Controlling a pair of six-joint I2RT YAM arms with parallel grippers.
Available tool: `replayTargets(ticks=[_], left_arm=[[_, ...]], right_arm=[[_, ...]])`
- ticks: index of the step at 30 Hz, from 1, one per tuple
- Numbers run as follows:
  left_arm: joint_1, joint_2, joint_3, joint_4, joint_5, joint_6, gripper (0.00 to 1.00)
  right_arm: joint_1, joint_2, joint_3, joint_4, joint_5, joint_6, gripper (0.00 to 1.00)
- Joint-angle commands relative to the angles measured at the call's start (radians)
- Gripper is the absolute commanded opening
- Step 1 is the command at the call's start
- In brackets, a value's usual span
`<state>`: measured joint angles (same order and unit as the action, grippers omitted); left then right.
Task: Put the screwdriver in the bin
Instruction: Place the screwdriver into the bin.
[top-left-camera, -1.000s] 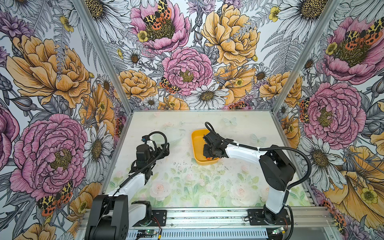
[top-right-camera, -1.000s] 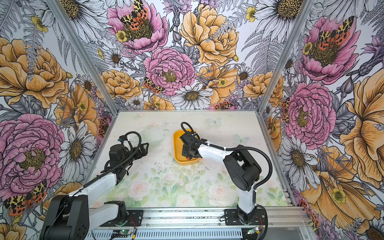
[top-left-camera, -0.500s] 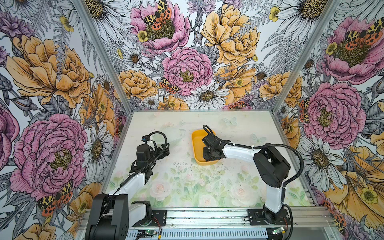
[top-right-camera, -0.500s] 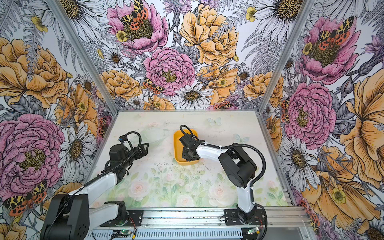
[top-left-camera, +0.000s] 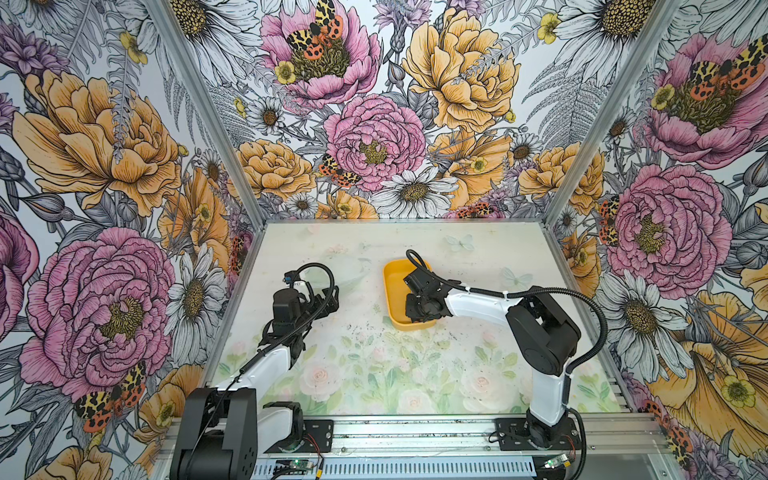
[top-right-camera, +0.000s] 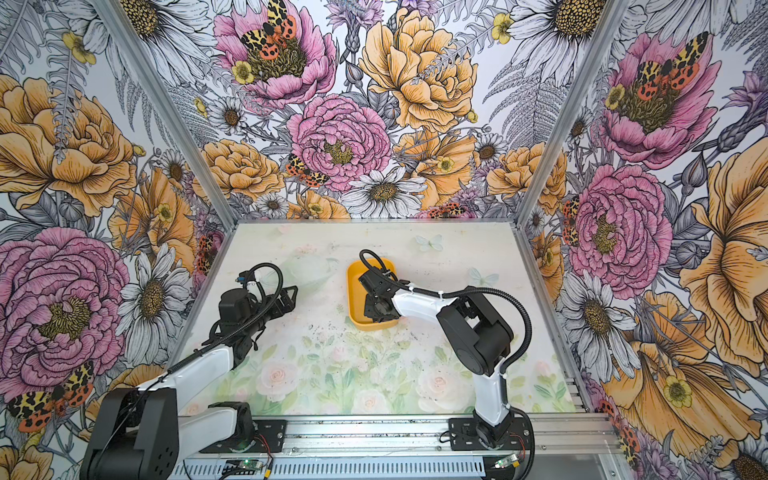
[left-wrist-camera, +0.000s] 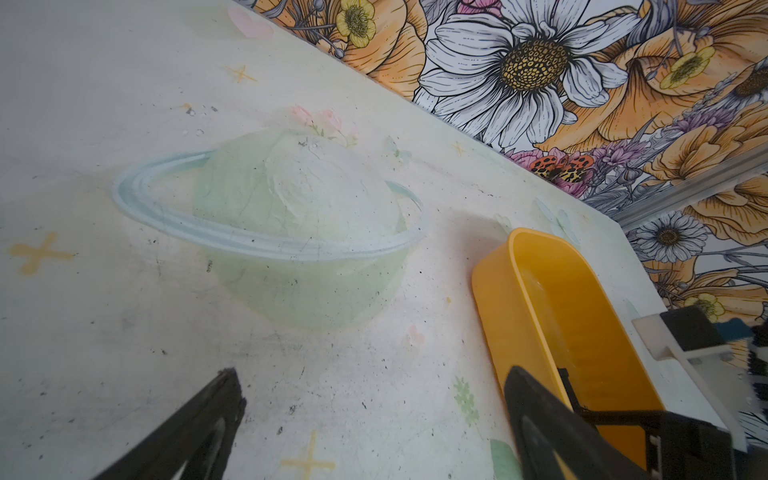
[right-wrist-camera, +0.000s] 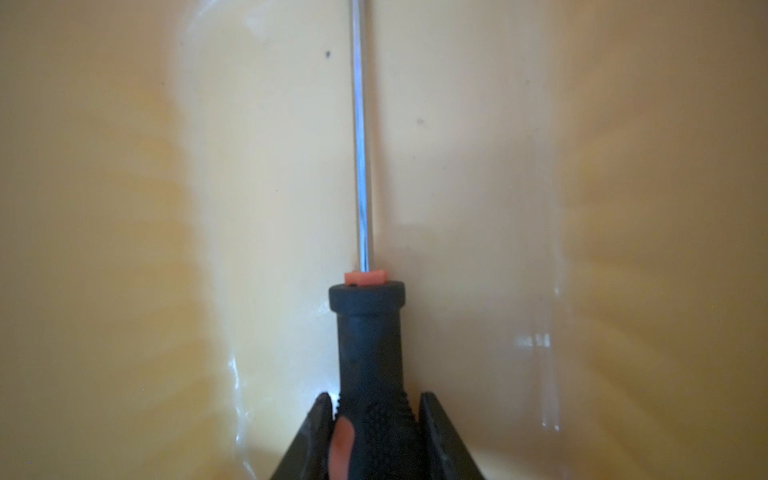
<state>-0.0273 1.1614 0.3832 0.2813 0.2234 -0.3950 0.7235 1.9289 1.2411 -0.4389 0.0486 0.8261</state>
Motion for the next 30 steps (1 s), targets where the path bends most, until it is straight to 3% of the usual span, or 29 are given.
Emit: replayTargets(ticks=[1, 9, 18, 30], left_arm=[[0.01, 0.0, -0.002, 0.011, 0.024, -0.009, 0.99], [0.01, -0.007, 0.0, -0.001, 0.021, -0.007, 0.99], [0.01, -0.008, 0.005, -0.005, 0.021, -0.007, 0.99], [0.012, -0.019, 0.05, -0.058, 0.022, 0.01, 0.99]], right_arm=[[0.007, -0.015, 0.019, -0.037, 0.025, -0.006, 0.39], [0.011, -0.029, 0.051, -0.108, 0.054, -0.034, 0.47], [0.014, -0.049, 0.062, -0.119, 0.059, -0.078, 0.5], [0.014, -0.177, 0.083, -0.125, -0.006, -0.308, 0.53]])
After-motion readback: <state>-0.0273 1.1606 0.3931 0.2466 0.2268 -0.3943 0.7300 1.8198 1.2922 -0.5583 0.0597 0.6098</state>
